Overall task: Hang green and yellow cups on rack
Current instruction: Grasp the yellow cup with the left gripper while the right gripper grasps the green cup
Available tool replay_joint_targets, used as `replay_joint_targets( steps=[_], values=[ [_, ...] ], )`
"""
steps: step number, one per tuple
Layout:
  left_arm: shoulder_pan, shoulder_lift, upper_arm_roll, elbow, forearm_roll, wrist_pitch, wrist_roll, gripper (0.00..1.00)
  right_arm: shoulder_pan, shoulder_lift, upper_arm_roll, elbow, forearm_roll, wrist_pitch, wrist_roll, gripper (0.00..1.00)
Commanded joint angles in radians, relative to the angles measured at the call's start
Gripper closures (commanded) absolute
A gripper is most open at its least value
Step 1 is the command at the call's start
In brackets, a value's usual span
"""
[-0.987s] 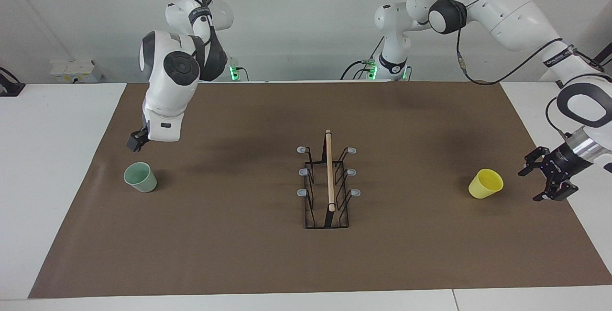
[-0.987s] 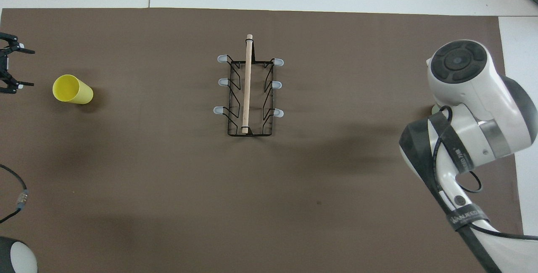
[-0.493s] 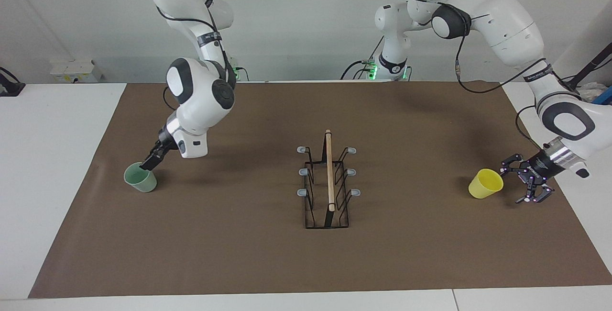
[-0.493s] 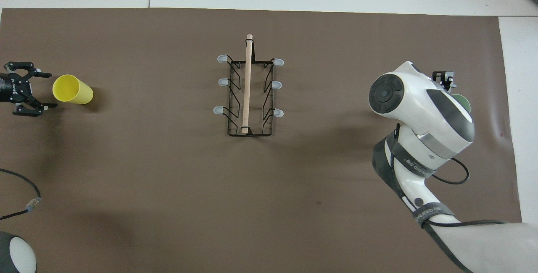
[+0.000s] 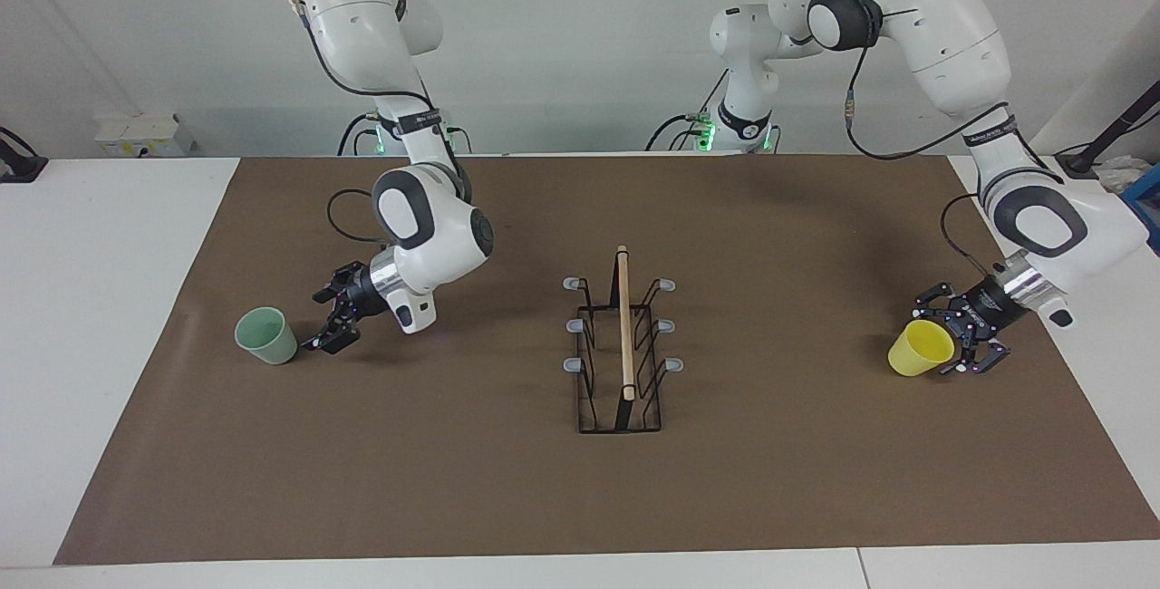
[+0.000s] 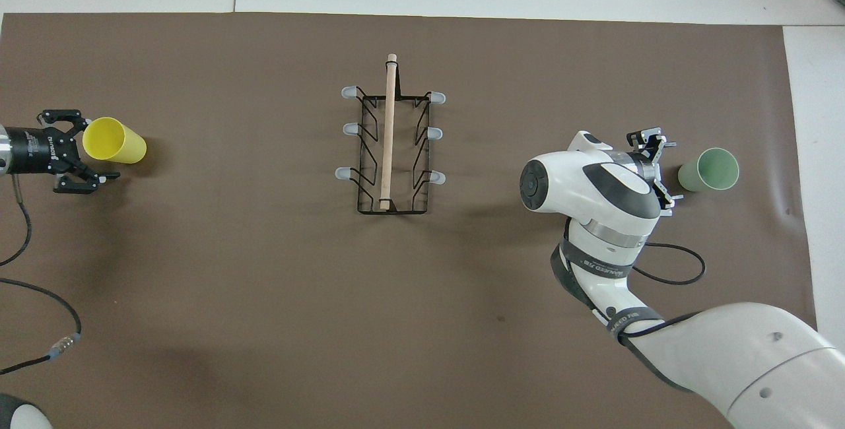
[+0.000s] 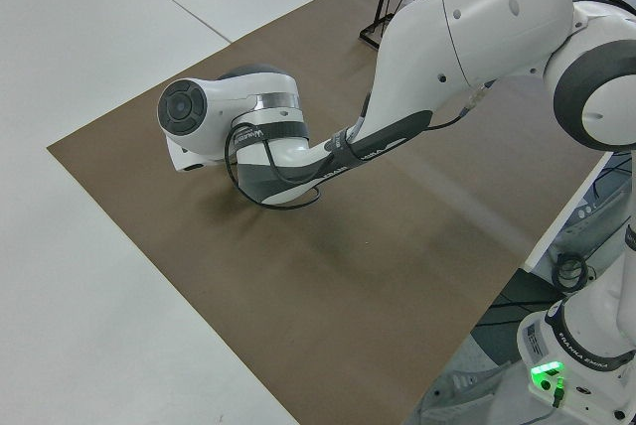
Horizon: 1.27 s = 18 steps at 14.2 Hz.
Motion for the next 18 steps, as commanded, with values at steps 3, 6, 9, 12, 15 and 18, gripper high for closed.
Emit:
replay_joint_targets(
  steps=[3, 6, 9, 12, 15, 18],
  values=[
    [-0.007, -0.078, 0.011, -0.155, -0.158, 0.053, 0.009, 0.0, -0.028, 0.007, 0.005, -0.113, -0.144, 0.054, 0.091, 0.0],
    [-0.017, -0.089, 0.006, -0.191, -0.226, 0.078, 0.025, 0.0, -0.056, 0.007, 0.005, -0.169, -0.259, 0.096, 0.196, 0.0],
    [-0.022, -0.104, 0.0, -0.23, -0.309, 0.105, 0.026, 0.0, -0.083, 0.007, 0.003, -0.175, -0.319, 0.116, 0.202, 0.0],
    [-0.043, -0.107, -0.001, -0.235, -0.338, 0.115, 0.031, 0.0, -0.111, 0.007, 0.005, -0.184, -0.355, 0.123, 0.226, 0.0],
    [-0.048, -0.109, -0.001, -0.235, -0.338, 0.118, 0.054, 0.0, -0.151, 0.008, 0.003, -0.195, -0.422, 0.153, 0.253, 0.0],
    [-0.098, -0.113, -0.021, -0.237, -0.337, 0.237, 0.073, 0.89, -0.169, 0.008, 0.003, -0.199, -0.465, 0.173, 0.256, 0.0]
  ],
)
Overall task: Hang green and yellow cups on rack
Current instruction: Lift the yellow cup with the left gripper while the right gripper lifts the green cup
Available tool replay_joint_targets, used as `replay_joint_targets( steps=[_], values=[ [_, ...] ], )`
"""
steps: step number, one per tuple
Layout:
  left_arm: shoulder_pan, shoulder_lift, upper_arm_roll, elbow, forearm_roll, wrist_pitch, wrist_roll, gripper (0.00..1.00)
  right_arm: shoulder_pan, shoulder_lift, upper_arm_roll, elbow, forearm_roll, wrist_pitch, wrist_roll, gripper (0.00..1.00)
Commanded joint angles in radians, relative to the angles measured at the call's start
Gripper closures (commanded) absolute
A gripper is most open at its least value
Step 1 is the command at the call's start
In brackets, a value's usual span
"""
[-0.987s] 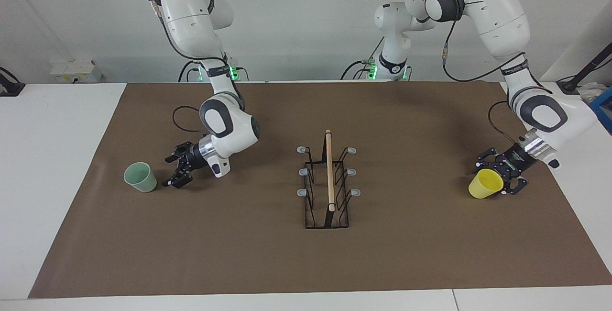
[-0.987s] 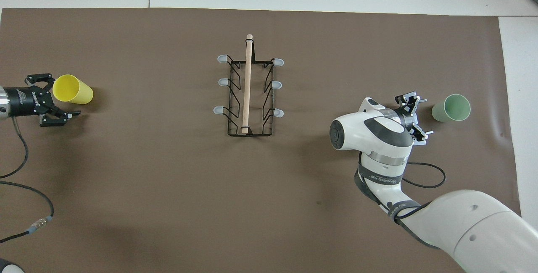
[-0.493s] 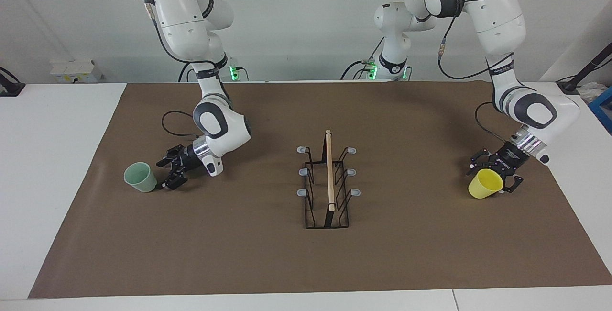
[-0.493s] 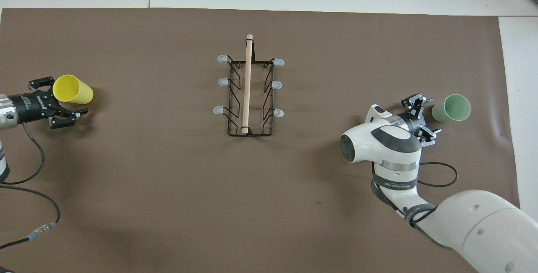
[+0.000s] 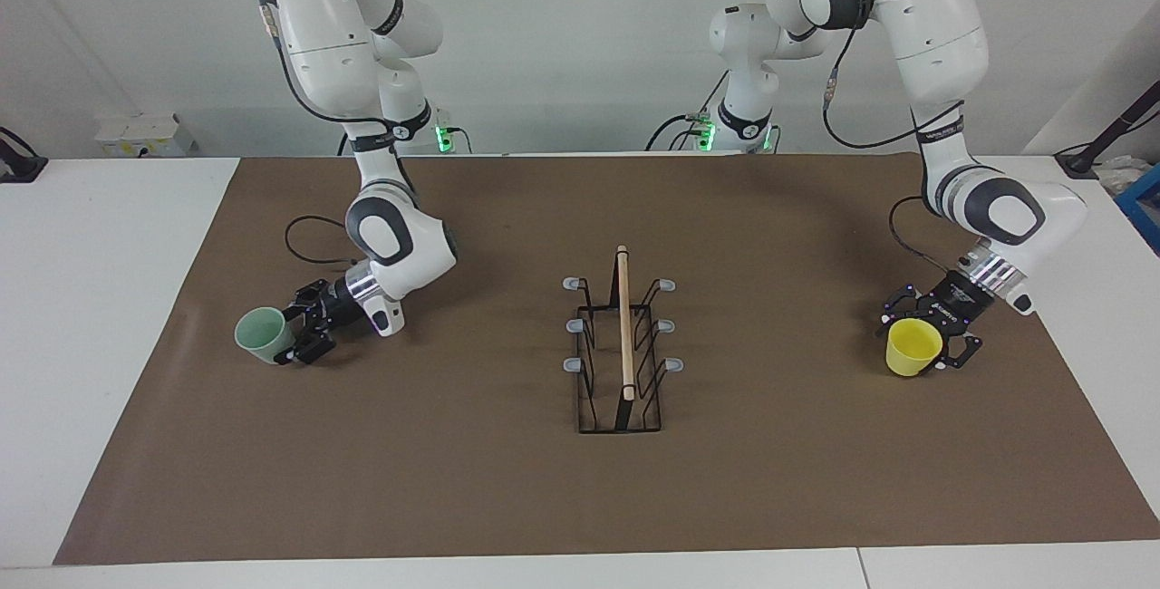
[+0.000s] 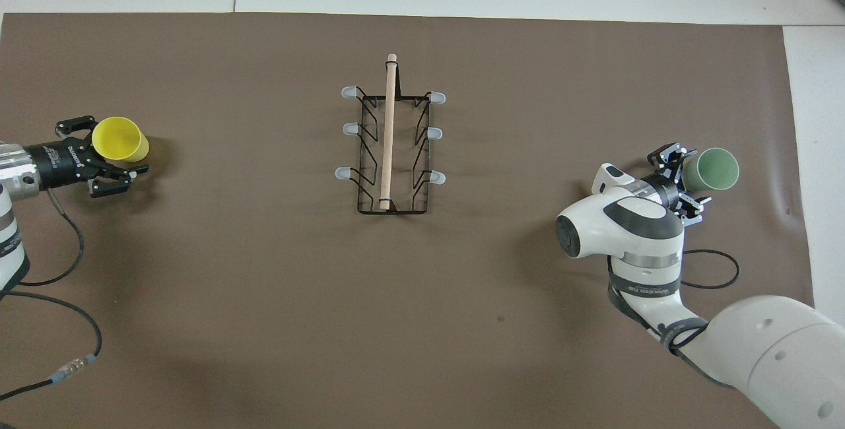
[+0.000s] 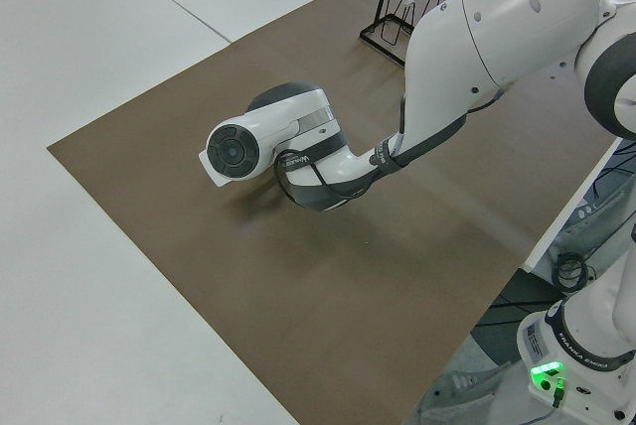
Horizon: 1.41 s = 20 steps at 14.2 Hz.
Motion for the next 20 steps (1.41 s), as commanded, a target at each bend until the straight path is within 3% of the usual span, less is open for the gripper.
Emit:
replay_joint_targets(
  steps=[1, 6, 7, 9, 12, 13, 15, 20],
  values=[
    [-0.072, -0.032, -0.015, -0.042, -0.019, 0.156, 0.04, 1.0, -0.022, -0.014, 0.007, -0.026, -0.047, 0.031, 0.024, 0.0],
    [-0.073, -0.056, -0.02, 0.004, 0.014, 0.17, 0.037, 1.0, -0.048, -0.01, 0.007, -0.022, -0.081, 0.054, 0.024, 0.0],
    [-0.073, -0.076, -0.022, 0.01, 0.039, 0.175, 0.03, 1.0, -0.052, -0.009, 0.007, -0.024, -0.085, 0.061, 0.024, 0.05],
    [-0.075, -0.117, -0.022, 0.019, 0.108, 0.179, 0.027, 1.0, -0.052, -0.009, 0.007, -0.024, -0.089, 0.063, 0.024, 0.37],
    [-0.075, -0.176, -0.044, 0.068, 0.359, 0.167, 0.023, 1.0, -0.052, -0.009, 0.008, -0.024, -0.089, 0.061, 0.024, 0.88],
    [-0.075, -0.206, -0.063, 0.066, 0.411, 0.173, 0.024, 1.0, -0.05, -0.009, 0.008, -0.024, -0.087, 0.054, 0.021, 1.0],
    [-0.075, -0.254, -0.101, 0.065, 0.555, 0.169, 0.027, 1.0, -0.035, -0.01, 0.01, -0.012, -0.055, 0.04, 0.015, 1.0],
    [-0.057, -0.38, -0.259, 0.043, 0.92, 0.156, 0.021, 1.0, -0.035, -0.073, 0.05, 0.05, 0.254, 0.045, -0.138, 1.0]
  ],
)
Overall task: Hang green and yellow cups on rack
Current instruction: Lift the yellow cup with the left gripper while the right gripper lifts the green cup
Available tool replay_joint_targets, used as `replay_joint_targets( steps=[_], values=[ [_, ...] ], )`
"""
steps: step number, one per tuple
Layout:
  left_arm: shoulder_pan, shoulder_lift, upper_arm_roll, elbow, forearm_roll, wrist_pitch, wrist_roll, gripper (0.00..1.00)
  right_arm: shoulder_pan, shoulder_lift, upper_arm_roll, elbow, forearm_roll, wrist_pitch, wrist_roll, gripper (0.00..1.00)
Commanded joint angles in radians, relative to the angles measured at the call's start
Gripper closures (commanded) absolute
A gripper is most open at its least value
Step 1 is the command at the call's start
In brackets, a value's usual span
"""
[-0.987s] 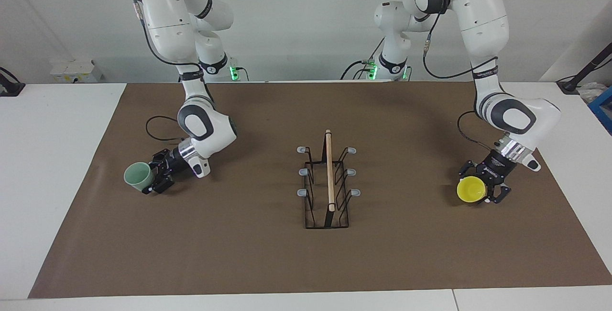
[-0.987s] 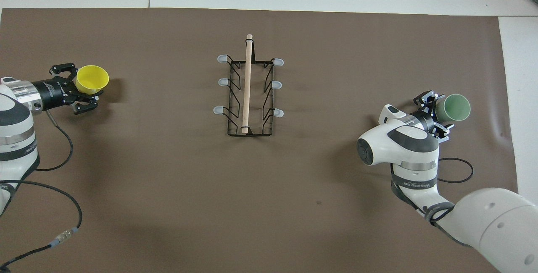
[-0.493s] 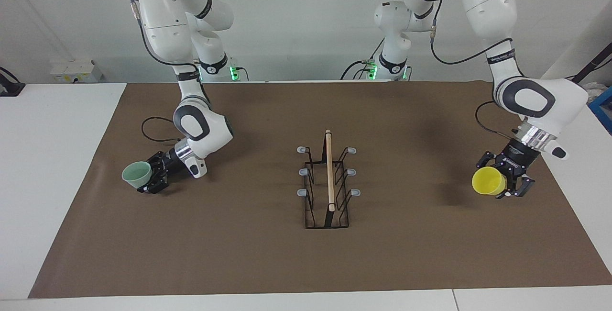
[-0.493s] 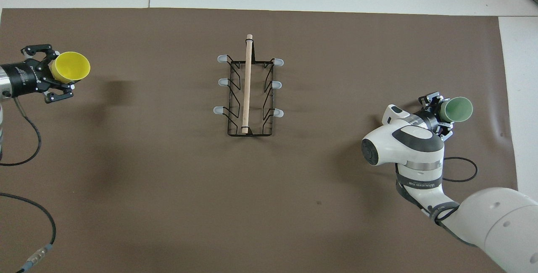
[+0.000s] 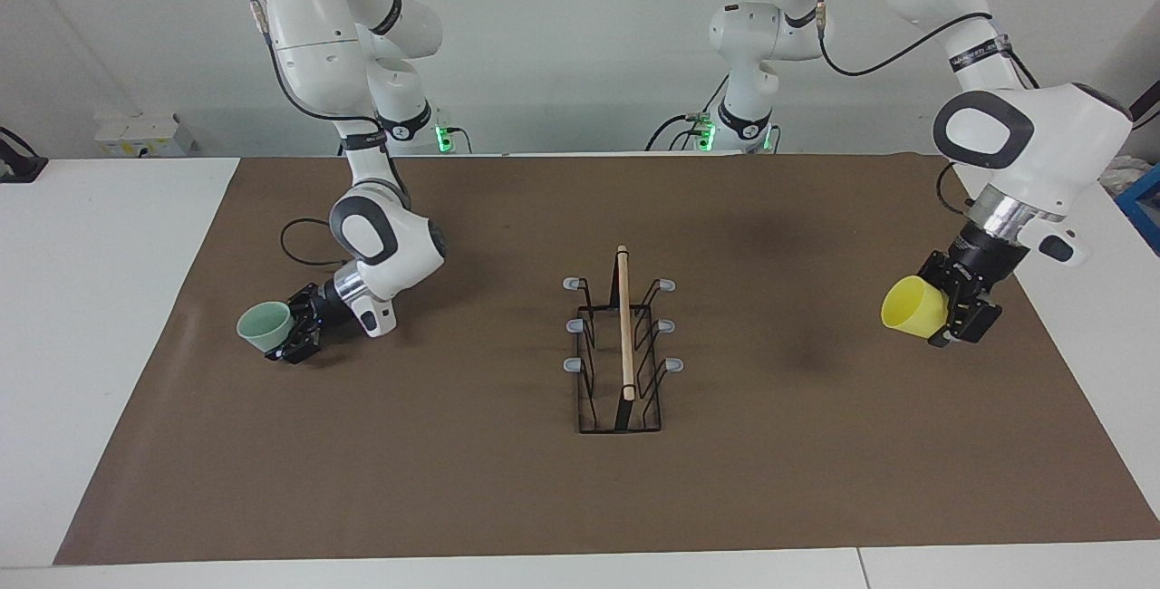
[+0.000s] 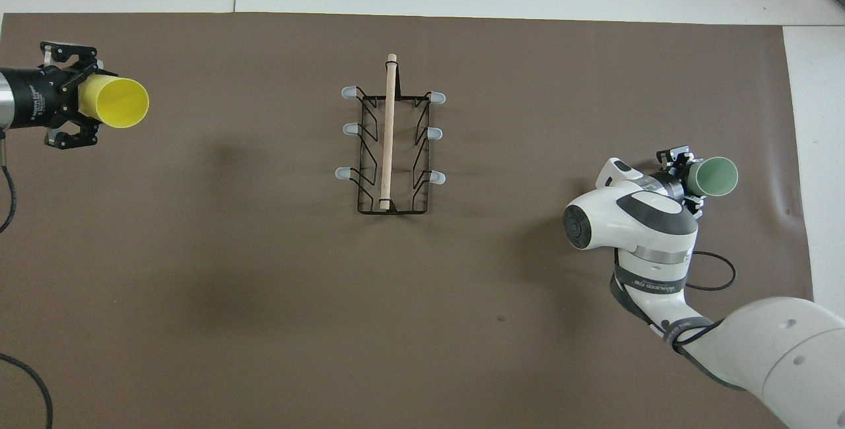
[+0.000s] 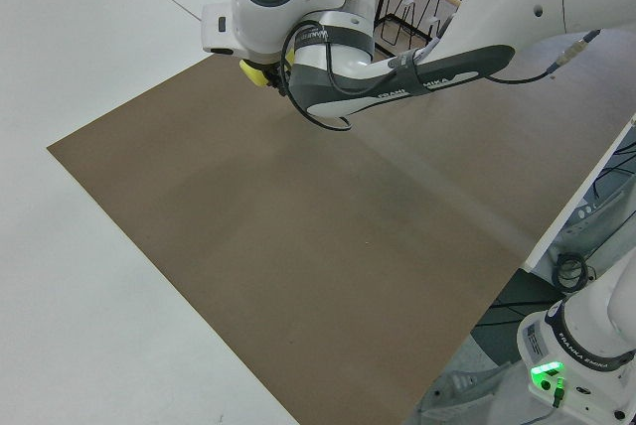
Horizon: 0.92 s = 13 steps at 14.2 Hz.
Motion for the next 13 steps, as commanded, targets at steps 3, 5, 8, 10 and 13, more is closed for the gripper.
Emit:
replay_joint_targets(
  steps=[3, 5, 8, 10, 13],
  values=[
    [0.016, -0.155, -0.143, -0.082, 0.279, -0.006, -0.002, 1.0, -0.003, -0.135, 0.021, 0.032, 0.368, 0.016, -0.177, 1.0],
    [0.016, -0.204, -0.213, -0.119, 0.378, -0.003, -0.002, 1.0, -0.005, -0.21, 0.049, 0.034, 0.543, 0.004, -0.226, 1.0],
    [0.016, -0.219, -0.301, -0.147, 0.504, 0.005, -0.01, 1.0, -0.005, -0.307, 0.058, 0.041, 0.762, -0.016, -0.279, 1.0],
    [0.017, -0.225, -0.354, -0.167, 0.558, 0.04, -0.01, 1.0, -0.003, -0.374, 0.063, 0.075, 0.91, -0.031, -0.328, 1.0],
    [0.017, -0.256, -0.428, -0.304, 0.59, 0.301, -0.008, 1.0, -0.005, -0.436, 0.079, 0.136, 1.069, -0.06, -0.337, 1.0]
  ],
)
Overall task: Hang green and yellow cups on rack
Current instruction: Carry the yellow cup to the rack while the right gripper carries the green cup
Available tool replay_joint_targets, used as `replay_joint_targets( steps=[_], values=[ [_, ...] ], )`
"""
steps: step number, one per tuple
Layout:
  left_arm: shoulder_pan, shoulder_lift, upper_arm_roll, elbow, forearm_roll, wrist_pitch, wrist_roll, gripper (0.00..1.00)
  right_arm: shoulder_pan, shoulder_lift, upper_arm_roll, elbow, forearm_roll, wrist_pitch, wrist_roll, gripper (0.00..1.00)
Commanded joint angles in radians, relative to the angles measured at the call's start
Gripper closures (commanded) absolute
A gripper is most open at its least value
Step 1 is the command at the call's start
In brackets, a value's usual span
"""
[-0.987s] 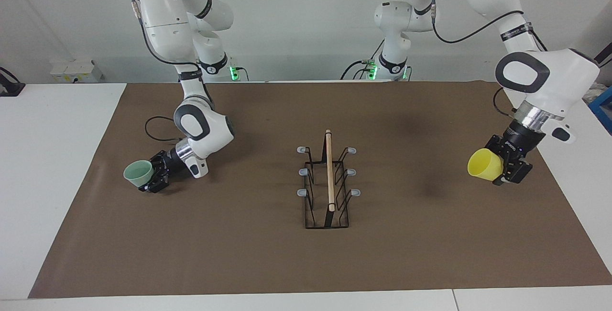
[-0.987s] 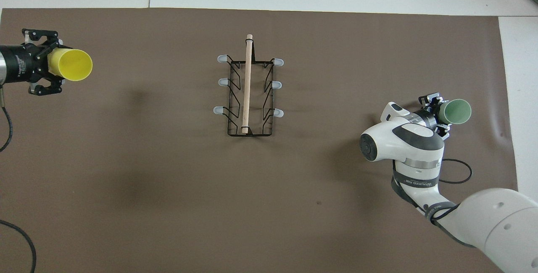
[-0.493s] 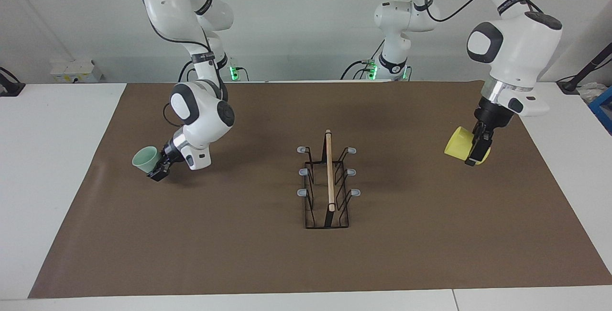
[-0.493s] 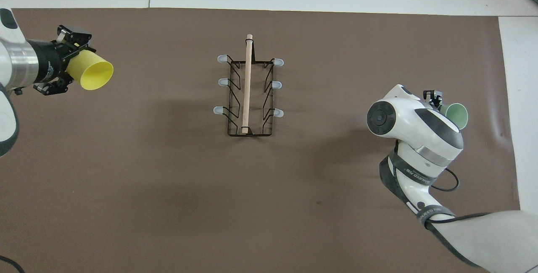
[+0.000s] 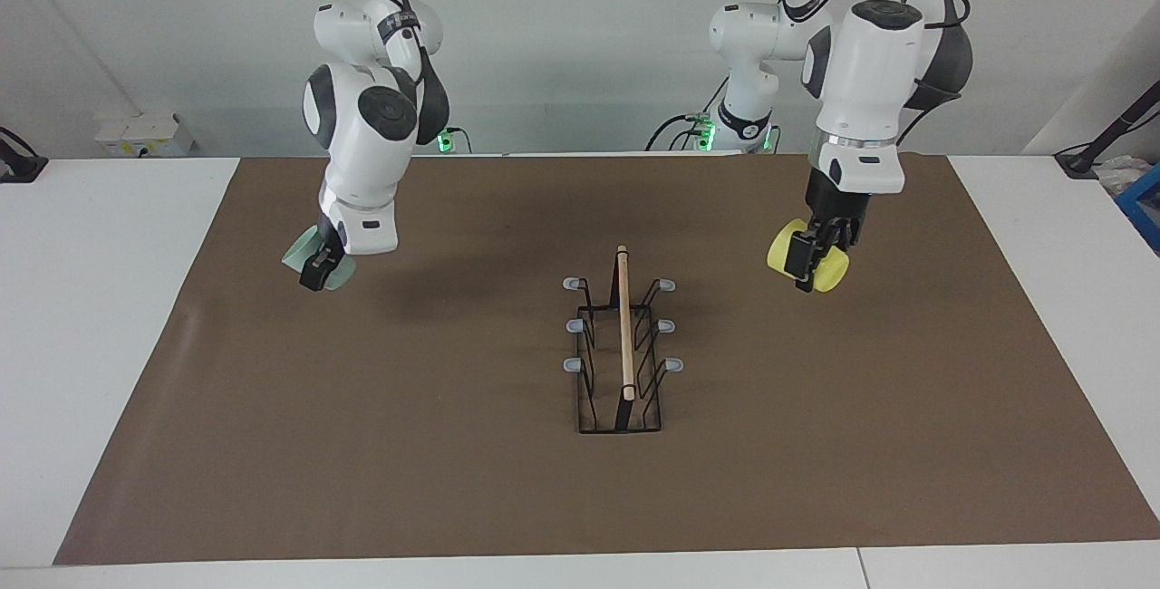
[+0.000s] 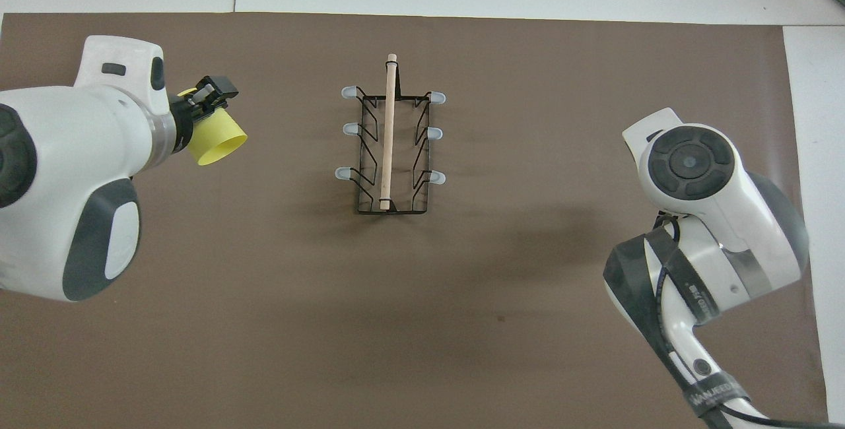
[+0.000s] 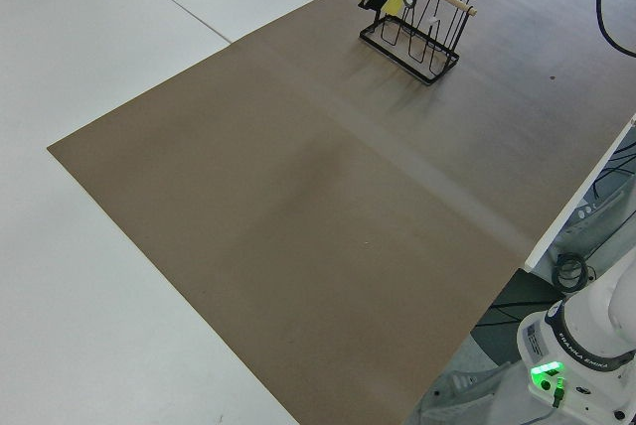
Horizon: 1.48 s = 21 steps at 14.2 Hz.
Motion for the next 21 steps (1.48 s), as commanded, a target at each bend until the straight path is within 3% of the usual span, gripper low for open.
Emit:
replay_joint_targets(
  steps=[1, 3, 6, 9, 11, 14, 16, 19, 21],
  values=[
    [0.01, -0.061, -0.051, -0.178, 0.03, 0.266, 0.003, 1.0, -0.015, -0.053, 0.019, 0.062, 0.163, -0.044, -0.036, 1.0],
    [0.01, -0.058, -0.074, -0.21, 0.054, 0.342, 0.0, 1.0, -0.027, -0.074, 0.012, 0.128, 0.394, -0.078, -0.053, 1.0],
    [0.007, -0.028, -0.09, -0.272, 0.073, 0.559, 0.0, 1.0, -0.03, -0.13, -0.004, 0.135, 0.668, -0.054, -0.071, 1.0],
    [0.007, 0.015, -0.114, -0.282, 0.073, 0.633, -0.008, 1.0, -0.05, -0.133, -0.026, 0.127, 0.961, 0.044, -0.117, 1.0],
    [0.004, 0.064, -0.119, -0.273, 0.071, 0.702, -0.008, 1.0, -0.058, -0.133, -0.026, 0.116, 1.073, 0.133, -0.131, 1.0],
    [0.002, 0.11, -0.137, -0.243, 0.071, 0.71, -0.009, 1.0, -0.001, -0.14, -0.02, 0.055, 1.225, 0.364, -0.166, 1.0],
    [-0.003, 0.117, -0.152, -0.247, 0.071, 0.709, -0.009, 1.0, 0.031, -0.142, -0.02, 0.033, 1.512, 0.455, -0.311, 1.0],
    [-0.006, 0.106, -0.169, -0.261, 0.073, 0.687, -0.034, 1.0, 0.077, -0.145, -0.02, -0.025, 1.815, 0.561, -0.547, 1.0],
    [-0.007, 0.098, -0.18, -0.263, 0.073, 0.623, -0.034, 1.0, 0.137, -0.133, -0.02, -0.066, 2.107, 0.622, -0.792, 1.0]
  ],
)
